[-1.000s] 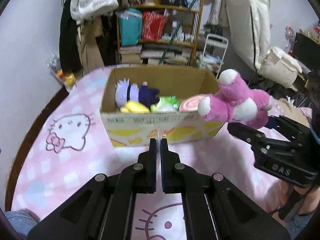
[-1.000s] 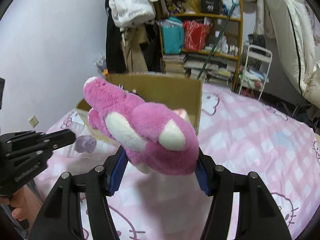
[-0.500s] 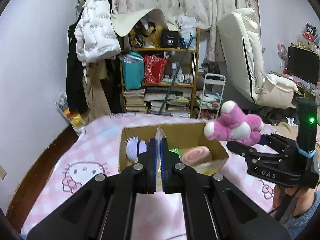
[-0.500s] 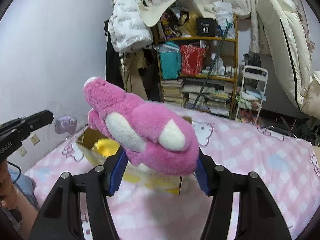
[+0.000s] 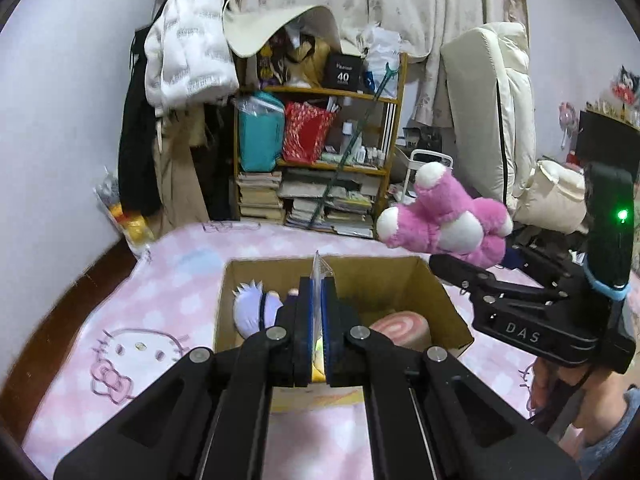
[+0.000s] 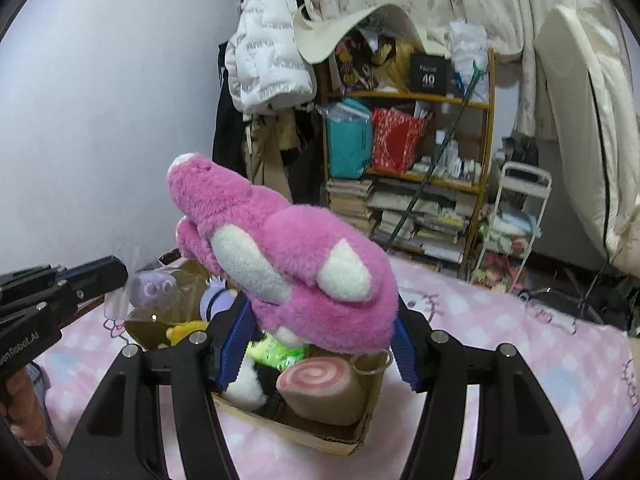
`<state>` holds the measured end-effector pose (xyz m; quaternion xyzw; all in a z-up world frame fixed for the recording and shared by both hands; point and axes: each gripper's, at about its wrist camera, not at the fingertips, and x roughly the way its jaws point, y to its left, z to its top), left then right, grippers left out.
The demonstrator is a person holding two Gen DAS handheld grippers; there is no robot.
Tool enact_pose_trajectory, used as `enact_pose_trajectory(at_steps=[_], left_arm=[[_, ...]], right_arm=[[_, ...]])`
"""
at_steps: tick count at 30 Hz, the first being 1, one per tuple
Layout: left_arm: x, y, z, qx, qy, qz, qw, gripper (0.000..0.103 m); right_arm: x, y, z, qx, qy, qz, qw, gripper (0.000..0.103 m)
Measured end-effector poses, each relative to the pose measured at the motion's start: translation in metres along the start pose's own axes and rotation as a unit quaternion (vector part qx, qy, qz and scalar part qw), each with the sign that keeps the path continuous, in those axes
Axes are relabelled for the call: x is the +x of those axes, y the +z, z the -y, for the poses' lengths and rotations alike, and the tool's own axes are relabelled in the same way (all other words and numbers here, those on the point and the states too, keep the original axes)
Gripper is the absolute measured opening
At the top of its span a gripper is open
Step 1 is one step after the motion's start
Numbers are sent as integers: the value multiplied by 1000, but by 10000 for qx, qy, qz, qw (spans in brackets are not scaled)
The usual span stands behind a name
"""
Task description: Organize soft objects
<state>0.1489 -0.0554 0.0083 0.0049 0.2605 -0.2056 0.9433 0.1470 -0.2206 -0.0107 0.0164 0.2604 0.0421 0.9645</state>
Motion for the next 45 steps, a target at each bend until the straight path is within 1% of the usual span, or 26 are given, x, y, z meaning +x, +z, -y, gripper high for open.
enact_pose_trajectory(at_steps=[4,8,11,13,15,19,22,23,24,26,27,28,30,31,33,34,35,36,38,40,41,43,44,45], left_arm=[[21,-9,0,168,157,-247,9994,5],[35,-15,-5,103,311,-391,9987,6],[42,-18,-7,150,459,-502,9976,7],[45,-20,-9,145,514,-552,9970,9],[45,-22,-10,124,538,-603,9967,15],[46,-24,-11,152,640,-705,9953,18],[42,-26,-13,82,662,-727,9951,28],[40,-27,-14,15,653,-691,9955,32],[37,-27,-15,-45,683,-649,9955,34],[30,-26,-16,-90,729,-584,9956,37],[26,-25,-16,-97,750,-551,9956,39],[22,-24,-16,-97,766,-517,9957,40],[11,-22,-15,-68,821,-414,9957,49],[6,-21,-14,-46,849,-372,9957,51],[-7,-20,-12,26,889,-263,9957,57],[-14,-19,-11,60,903,-219,9957,58],[-21,-19,-10,90,912,-176,9956,61],[-27,-18,-9,111,918,-131,9956,67],[-42,-18,-8,123,941,-8,9955,72],[-54,-16,-6,134,965,94,9952,74],[-60,-16,-5,143,990,132,9949,74],[-71,-16,-3,136,1013,201,9946,80],[-77,-16,-3,111,1019,239,9944,87],[-82,-17,-2,86,1027,280,9943,91]], right_arm=[[16,-8,1,-21,54,-207,9998,66],[28,-15,5,47,126,-386,9992,66],[36,-21,8,88,146,-540,9984,66],[38,-23,8,118,167,-595,9980,66],[39,-25,9,130,194,-638,9977,67],[38,-25,7,85,208,-660,9976,70],[34,-25,6,81,187,-665,9976,70],[33,-25,5,96,178,-655,9976,71],[30,-25,5,111,173,-630,9978,71],[23,-23,5,113,140,-556,9983,78],[19,-22,5,117,125,-520,9985,79],[15,-21,5,130,116,-484,9987,79],[5,-20,6,170,86,-407,9990,79],[-2,-20,7,186,82,-369,9991,79],[-13,-19,8,221,79,-293,9993,83],[-19,-18,8,240,71,-246,9994,88],[-26,-17,7,258,63,-180,9995,90],[-34,-16,8,274,53,-93,9996,90],[-46,-14,7,287,66,11,9996,90],[-59,-13,5,272,44,98,9996,92],[-67,-12,5,263,4,146,9995,96],[-79,-12,3,269,-54,239,9993,99],[-85,-11,3,285,-62,305,9991,99],[-91,-10,3,293,-49,356,9989,99]])
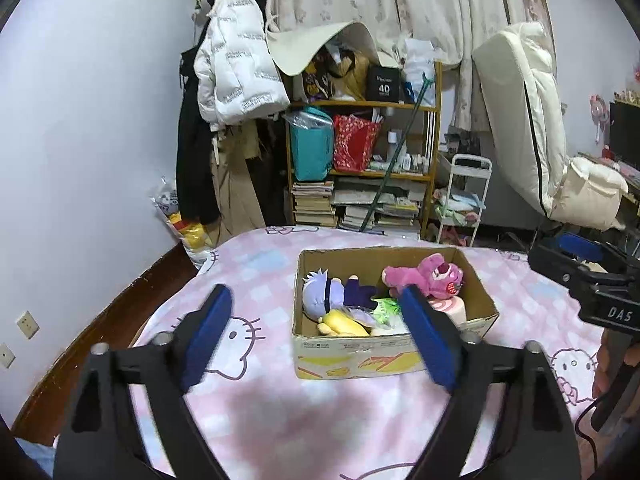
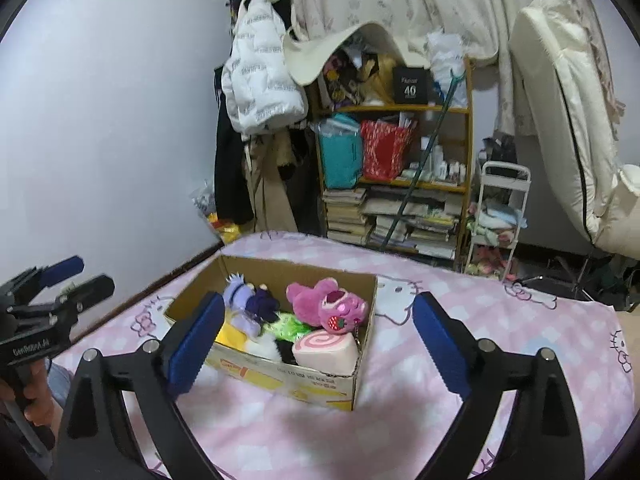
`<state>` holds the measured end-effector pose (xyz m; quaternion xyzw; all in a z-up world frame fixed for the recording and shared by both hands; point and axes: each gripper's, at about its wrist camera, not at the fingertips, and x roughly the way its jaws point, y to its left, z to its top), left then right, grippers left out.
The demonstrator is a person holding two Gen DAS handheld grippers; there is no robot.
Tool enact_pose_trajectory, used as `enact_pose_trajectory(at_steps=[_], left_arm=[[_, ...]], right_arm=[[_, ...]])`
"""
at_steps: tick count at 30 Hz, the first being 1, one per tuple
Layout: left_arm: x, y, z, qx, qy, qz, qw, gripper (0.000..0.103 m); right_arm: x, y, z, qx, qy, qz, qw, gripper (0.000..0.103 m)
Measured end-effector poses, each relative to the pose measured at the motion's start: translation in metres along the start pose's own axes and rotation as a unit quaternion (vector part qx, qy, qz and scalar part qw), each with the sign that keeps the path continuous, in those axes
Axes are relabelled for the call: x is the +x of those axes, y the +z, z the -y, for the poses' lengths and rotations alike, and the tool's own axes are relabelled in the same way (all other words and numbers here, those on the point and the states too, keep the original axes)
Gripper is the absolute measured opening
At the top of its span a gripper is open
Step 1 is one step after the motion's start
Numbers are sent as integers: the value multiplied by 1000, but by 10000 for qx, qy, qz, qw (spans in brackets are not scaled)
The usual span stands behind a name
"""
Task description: Organize soft objects
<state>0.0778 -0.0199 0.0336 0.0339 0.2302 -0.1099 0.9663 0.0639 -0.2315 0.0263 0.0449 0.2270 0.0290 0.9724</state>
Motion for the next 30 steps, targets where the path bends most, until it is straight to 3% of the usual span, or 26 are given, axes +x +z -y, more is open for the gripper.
enact_pose_trajectory(at_steps=[10,14,18,24,30], left_arm=[[-31,-4,3,151,249,226,9993,98],[-33,-7,7,363,313,107,9988,98],[-35,-11,7,362,435,158,9983,98],[-39,-21,1,42,565,477,9973,98],[-30,-28,5,99,538,449,9975,98]], right_arm=[[-42,-5,-8,-203,-296,327,9988,103],[-48,-11,-8,-241,-283,457,9983,103],[-52,-19,-7,-347,-251,829,9956,103],[-43,-25,-1,-242,-173,743,9968,103],[-33,-31,3,-220,-180,685,9972,103]])
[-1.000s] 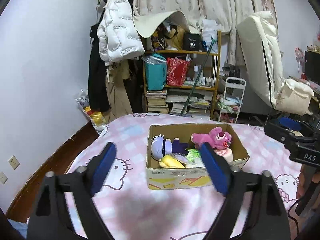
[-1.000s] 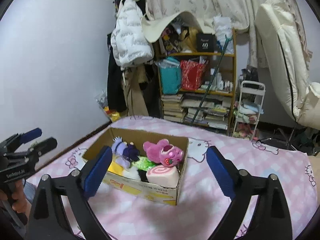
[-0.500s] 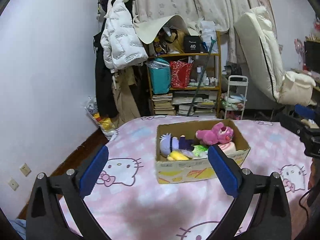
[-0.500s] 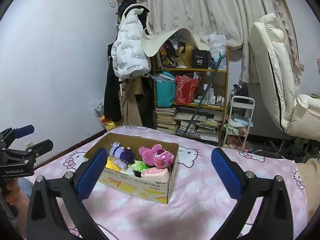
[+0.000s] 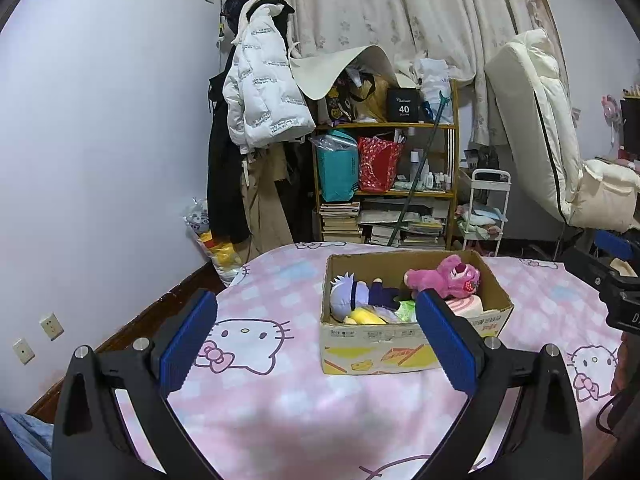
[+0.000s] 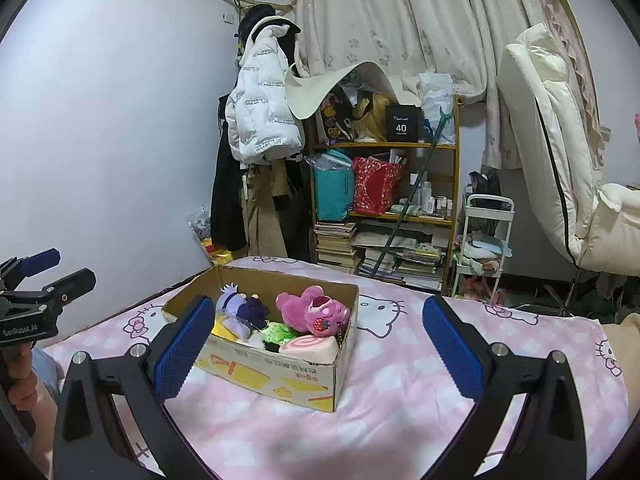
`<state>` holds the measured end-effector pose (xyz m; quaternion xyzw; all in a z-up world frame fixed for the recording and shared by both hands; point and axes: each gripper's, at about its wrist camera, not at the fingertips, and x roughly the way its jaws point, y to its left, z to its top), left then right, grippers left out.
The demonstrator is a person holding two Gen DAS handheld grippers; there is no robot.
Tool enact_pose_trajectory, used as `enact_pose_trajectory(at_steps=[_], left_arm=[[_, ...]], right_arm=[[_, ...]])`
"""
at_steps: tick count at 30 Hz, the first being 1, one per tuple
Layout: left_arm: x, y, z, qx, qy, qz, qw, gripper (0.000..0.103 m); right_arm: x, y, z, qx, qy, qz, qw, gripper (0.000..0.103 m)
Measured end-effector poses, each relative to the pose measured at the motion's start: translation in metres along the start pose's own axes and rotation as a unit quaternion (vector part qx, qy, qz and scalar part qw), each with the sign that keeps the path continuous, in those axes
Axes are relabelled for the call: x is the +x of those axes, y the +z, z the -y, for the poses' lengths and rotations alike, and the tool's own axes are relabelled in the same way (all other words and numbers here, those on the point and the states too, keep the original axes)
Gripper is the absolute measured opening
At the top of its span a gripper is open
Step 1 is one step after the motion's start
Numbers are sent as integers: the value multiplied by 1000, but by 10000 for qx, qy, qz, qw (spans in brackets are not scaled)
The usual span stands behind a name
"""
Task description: Organize soft objects
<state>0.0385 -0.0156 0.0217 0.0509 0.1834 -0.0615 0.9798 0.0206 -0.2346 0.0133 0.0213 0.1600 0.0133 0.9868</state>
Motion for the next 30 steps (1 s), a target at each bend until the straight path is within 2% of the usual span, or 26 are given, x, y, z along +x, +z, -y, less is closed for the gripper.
enact_pose_trajectory(at_steps=[30], left_arm=[[13,-7,6,39,34,-79,10000,98]], right_arm=[[21,-16,3,163,-69,-216,9996,103]])
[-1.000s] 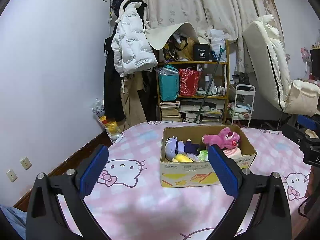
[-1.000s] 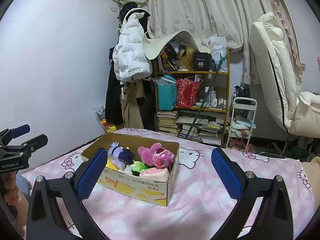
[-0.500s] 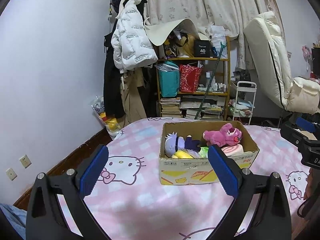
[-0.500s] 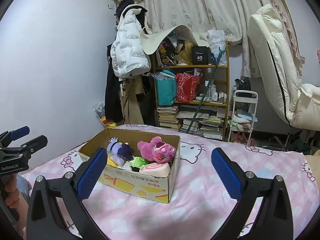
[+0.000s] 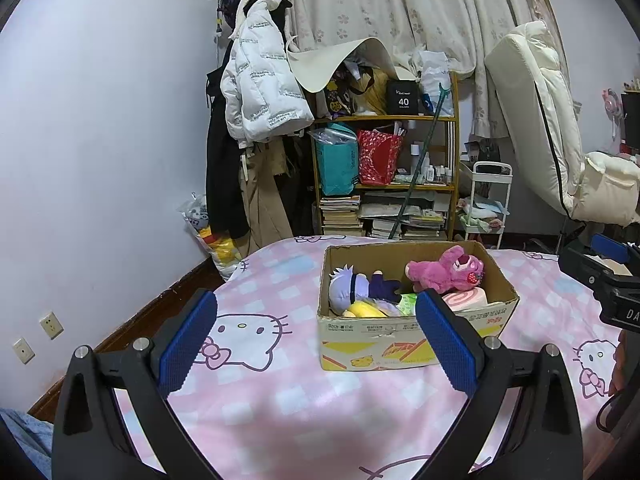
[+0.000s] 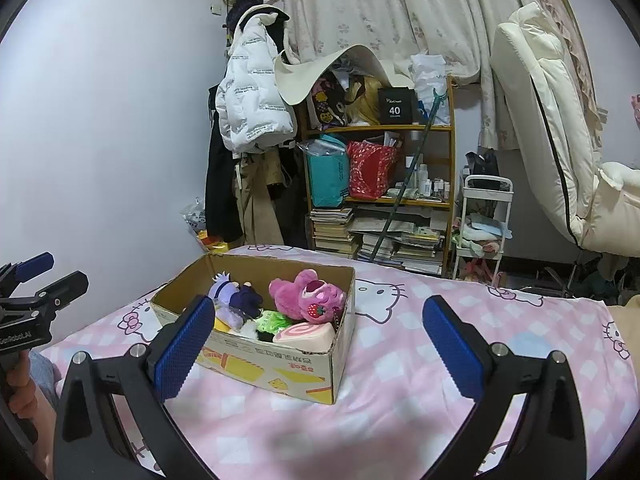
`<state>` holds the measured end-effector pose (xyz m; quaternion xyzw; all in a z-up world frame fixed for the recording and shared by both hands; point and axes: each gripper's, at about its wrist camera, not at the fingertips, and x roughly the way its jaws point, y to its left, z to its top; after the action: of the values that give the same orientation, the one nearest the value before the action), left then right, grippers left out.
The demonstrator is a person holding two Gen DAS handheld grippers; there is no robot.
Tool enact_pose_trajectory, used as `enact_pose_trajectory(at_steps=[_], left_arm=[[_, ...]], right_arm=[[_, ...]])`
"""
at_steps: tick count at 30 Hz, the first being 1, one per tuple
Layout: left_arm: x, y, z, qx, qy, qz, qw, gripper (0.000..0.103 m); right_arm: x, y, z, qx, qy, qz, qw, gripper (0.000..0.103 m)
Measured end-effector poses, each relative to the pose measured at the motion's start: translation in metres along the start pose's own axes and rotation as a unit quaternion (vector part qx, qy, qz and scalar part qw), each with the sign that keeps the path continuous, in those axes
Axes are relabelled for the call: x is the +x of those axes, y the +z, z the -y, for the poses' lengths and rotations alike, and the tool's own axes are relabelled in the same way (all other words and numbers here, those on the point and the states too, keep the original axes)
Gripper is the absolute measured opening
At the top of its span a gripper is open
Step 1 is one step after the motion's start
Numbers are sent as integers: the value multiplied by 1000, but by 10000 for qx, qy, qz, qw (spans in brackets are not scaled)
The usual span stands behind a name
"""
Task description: Organize soft objects
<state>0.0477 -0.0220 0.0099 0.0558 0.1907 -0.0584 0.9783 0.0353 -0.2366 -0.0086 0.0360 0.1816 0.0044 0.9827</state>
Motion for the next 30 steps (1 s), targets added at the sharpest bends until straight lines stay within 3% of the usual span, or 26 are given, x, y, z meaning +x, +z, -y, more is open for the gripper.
enact_pose_trajectory(at_steps=[30], left_arm=[[7,-3,0,65,123,-74,9999,99]], right_arm=[[0,0,1,25,-58,-8,10000,103]])
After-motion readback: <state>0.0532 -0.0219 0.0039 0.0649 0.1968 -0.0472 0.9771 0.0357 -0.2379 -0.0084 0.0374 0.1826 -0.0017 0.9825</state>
